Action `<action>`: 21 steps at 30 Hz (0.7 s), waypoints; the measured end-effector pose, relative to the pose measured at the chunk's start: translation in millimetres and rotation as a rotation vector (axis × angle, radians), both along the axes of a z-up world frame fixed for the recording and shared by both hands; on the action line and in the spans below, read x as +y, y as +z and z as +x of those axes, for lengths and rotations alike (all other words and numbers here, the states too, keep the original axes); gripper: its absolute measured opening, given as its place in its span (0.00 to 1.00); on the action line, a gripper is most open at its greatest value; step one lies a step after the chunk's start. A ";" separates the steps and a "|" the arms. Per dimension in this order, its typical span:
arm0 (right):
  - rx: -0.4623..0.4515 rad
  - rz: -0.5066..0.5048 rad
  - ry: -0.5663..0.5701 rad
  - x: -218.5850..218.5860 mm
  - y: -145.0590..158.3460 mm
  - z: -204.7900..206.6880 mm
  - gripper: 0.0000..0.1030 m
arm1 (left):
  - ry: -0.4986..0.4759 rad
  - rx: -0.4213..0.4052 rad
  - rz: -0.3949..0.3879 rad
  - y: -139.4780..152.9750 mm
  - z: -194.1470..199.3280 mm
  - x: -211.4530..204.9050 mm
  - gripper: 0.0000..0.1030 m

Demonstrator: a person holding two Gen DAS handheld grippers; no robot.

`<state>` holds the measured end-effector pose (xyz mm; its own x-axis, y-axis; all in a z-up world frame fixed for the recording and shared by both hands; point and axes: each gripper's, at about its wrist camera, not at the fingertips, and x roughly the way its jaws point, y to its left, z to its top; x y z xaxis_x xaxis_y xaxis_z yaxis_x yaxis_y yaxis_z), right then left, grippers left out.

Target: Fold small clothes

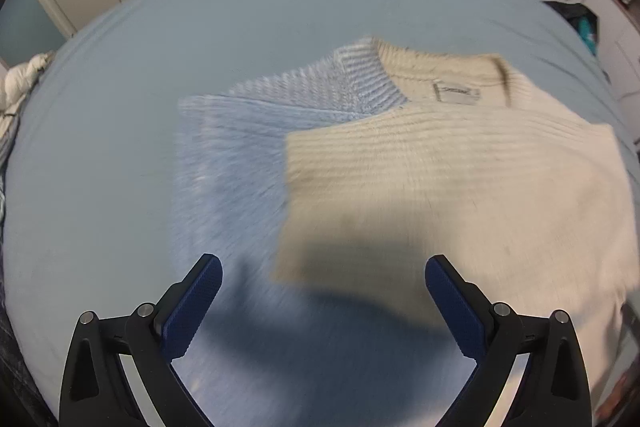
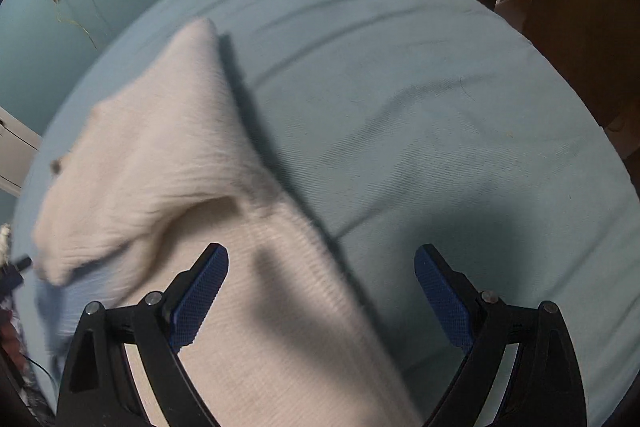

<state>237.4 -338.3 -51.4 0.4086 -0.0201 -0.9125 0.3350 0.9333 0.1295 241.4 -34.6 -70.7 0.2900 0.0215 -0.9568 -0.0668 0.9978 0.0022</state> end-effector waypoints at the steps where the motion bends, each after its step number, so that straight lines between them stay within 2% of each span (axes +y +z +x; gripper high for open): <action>1: 0.003 -0.003 0.009 3.8 -5.1 4.7 0.90 | 0.010 0.013 -0.006 -5.0 7.6 -2.7 0.98; 2: -0.001 -0.013 0.027 10.0 -10.0 11.0 0.90 | 0.014 0.029 -0.019 -10.9 14.3 -6.6 0.93; 3: -0.006 -0.030 0.036 14.2 -11.2 13.9 0.90 | 0.009 0.043 -0.039 -14.5 17.9 -10.0 0.75; 5: -0.031 -0.115 0.055 29.3 -11.6 23.2 0.90 | -0.006 0.054 -0.016 -16.6 23.9 -20.7 0.65; 6: -0.049 -0.144 0.064 35.5 -11.4 28.0 0.90 | -0.020 0.040 -0.001 -13.9 24.6 -25.4 0.45; 7: -0.059 -0.161 0.070 40.5 -10.2 29.4 0.90 | -0.048 0.030 0.011 -9.9 25.5 -32.0 0.35; 8: -0.064 -0.182 0.075 48.2 -10.6 32.9 0.90 | -0.070 0.019 0.036 -4.5 25.3 -38.1 0.14; 9: -0.062 -0.189 0.079 52.0 -10.9 34.4 0.90 | -0.079 0.010 0.067 2.6 24.6 -42.7 0.07; 11: -0.062 -0.210 0.085 65.5 -10.9 37.4 0.90 | -0.062 -0.005 0.044 20.6 23.1 -42.8 0.05; 14: -0.083 -0.228 0.094 78.9 -6.7 34.7 0.89 | -0.031 -0.056 -0.040 66.1 17.7 -34.9 0.04; 18: -0.088 -0.241 0.090 94.5 -6.7 27.0 0.89 | -0.055 -0.149 -0.140 145.0 -2.1 -27.3 0.04; 21: -0.094 -0.240 0.087 104.3 -8.1 20.8 0.89 | -0.082 -0.202 -0.163 181.2 -18.9 -11.1 0.04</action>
